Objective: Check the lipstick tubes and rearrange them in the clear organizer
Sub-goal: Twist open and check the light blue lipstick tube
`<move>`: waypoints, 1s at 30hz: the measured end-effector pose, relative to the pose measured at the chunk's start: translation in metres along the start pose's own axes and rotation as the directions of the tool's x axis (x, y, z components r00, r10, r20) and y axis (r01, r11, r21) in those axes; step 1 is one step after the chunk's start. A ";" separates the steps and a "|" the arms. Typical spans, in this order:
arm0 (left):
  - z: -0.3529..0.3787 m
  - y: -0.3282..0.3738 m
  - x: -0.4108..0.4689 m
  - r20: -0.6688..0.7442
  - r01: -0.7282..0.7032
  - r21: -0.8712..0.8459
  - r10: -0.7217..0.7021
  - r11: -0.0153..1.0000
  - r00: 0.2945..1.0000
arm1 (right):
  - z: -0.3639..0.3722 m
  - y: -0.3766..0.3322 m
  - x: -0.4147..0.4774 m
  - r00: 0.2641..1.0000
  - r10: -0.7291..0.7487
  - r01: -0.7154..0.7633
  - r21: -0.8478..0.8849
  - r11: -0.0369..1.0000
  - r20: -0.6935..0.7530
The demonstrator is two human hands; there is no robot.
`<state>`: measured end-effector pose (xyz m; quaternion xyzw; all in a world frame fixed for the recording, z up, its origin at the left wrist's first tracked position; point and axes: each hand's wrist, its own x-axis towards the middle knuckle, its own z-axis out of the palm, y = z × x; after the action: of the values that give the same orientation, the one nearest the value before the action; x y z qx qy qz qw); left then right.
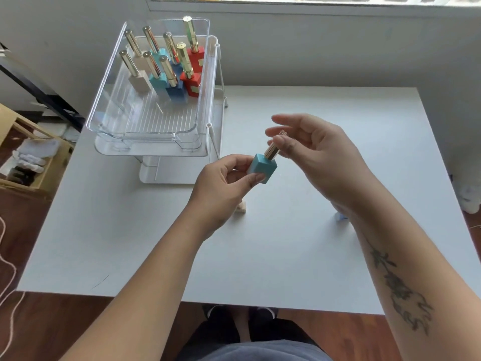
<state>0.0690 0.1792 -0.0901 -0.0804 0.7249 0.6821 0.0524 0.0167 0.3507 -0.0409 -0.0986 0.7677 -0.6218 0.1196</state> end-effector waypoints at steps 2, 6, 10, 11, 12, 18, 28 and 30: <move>0.000 0.001 0.000 0.001 -0.010 -0.004 0.010 1.000 1.000 | 0.002 0.000 -0.002 1.000 -0.010 0.010 0.009 1.000 -0.003; 0.001 0.001 -0.002 0.005 -0.026 -0.023 0.026 0.999 1.000 | 0.008 0.000 -0.005 0.992 -0.047 0.038 -0.077 0.996 -0.117; 0.002 0.001 -0.004 0.010 -0.021 -0.043 0.022 0.999 1.000 | 0.011 -0.001 -0.008 0.985 -0.090 0.057 -0.215 0.975 -0.147; 0.002 0.001 -0.004 0.010 -0.020 -0.046 0.021 0.999 1.000 | 0.011 -0.001 -0.008 0.987 -0.092 0.061 -0.221 0.973 -0.131; 0.002 0.001 -0.004 0.011 -0.020 -0.047 0.020 0.999 1.000 | 0.010 -0.001 -0.009 0.989 -0.091 0.065 -0.211 0.975 -0.118; 0.005 0.002 -0.003 0.021 -0.019 -0.032 0.020 0.999 1.000 | 0.007 0.002 -0.013 0.993 -0.095 0.083 -0.152 0.985 -0.075; 0.006 0.003 -0.003 0.029 -0.008 -0.037 0.009 0.999 1.000 | 0.003 0.001 -0.012 0.992 -0.063 0.047 -0.145 0.988 -0.112; 0.007 0.003 -0.004 0.031 -0.005 -0.044 0.006 0.999 1.000 | 0.002 0.002 -0.014 0.997 -0.056 0.050 -0.109 0.993 -0.055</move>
<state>0.0718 0.1862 -0.0864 -0.0692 0.7092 0.6990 0.0600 0.0305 0.3538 -0.0426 -0.1073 0.8004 -0.5850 0.0751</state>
